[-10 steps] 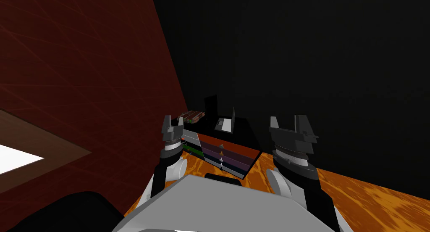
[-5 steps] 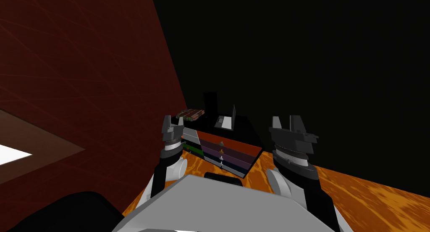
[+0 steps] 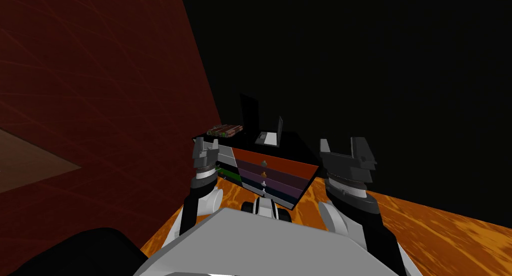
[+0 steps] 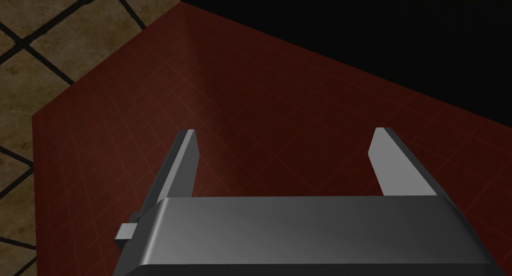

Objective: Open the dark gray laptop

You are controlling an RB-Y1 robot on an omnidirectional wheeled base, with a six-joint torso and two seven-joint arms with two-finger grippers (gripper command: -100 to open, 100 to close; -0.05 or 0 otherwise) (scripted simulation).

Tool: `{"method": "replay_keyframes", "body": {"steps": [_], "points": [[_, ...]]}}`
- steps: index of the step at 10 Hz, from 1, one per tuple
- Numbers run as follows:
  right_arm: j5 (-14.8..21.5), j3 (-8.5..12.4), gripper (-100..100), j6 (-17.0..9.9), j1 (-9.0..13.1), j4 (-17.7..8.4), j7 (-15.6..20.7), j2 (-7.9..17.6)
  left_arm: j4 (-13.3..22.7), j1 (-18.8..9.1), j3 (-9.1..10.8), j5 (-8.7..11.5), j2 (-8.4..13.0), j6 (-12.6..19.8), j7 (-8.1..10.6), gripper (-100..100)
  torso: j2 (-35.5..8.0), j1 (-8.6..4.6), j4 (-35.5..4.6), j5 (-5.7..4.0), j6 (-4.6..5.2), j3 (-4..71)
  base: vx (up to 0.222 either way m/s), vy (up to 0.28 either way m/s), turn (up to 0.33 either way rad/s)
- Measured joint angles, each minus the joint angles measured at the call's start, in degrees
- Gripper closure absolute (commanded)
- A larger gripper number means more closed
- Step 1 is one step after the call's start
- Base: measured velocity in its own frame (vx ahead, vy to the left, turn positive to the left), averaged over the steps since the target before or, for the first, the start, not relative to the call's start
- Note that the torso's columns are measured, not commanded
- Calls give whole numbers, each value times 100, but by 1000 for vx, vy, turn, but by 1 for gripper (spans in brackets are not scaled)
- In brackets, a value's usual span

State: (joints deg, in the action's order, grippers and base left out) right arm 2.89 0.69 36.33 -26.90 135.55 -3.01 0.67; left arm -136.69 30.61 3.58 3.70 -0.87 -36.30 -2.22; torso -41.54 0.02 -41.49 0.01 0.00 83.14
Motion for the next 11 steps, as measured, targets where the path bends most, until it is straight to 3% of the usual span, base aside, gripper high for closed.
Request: {"method": "replay_keyframes", "body": {"steps": [5,9,11], "points": [[237,326,-100,-75,-179,-186,176,761,1,0,0,0,0,0,0,0,-73,2,-79,0,0,143,10,54,39],[546,859,-100,-282,-351,-380,385,1380,1,0,0,0,-1,0,0,0,-74,-3,-80,-1,0,143,20,85,59],[743,1153,-100,-291,-565,-507,544,1647,1,0,-1,0,-1,0,0,0,-77,4,-81,2,0,142,28,109,69]]}}
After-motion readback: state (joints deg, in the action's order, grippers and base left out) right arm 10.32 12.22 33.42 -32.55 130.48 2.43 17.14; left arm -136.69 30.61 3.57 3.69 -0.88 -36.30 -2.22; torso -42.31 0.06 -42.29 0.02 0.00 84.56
